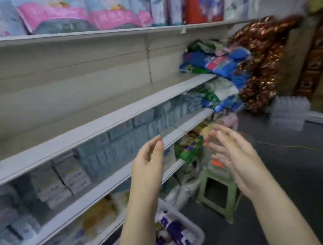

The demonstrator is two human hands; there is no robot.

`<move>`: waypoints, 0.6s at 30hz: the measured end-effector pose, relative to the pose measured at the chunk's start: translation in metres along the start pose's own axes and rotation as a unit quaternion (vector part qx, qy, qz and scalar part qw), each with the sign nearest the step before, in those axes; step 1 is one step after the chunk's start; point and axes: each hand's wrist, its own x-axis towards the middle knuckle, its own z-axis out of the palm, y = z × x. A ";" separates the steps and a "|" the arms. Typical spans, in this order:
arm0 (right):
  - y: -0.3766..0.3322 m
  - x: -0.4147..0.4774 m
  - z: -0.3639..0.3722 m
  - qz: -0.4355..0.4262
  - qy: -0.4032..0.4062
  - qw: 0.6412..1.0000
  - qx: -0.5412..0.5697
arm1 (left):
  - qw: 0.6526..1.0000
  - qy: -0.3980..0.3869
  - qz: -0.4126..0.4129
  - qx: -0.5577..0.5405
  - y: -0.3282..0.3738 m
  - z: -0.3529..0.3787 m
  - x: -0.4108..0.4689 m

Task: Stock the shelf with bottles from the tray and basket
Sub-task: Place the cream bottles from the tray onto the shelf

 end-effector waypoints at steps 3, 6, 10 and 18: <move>-0.016 0.000 -0.068 -0.007 0.057 0.998 -0.015 | 0.997 -0.068 -0.014 -0.028 -0.007 0.068 -0.008; -0.020 -0.002 -0.123 -0.005 0.103 0.994 -0.035 | 0.992 -0.122 -0.024 -0.021 -0.018 0.120 -0.013; -0.012 0.008 -0.167 0.009 0.151 0.988 -0.035 | 0.985 -0.167 -0.034 -0.014 -0.033 0.162 -0.008; 0.036 0.079 -0.208 0.039 0.170 0.983 -0.064 | 0.976 -0.163 -0.122 -0.076 -0.094 0.224 0.055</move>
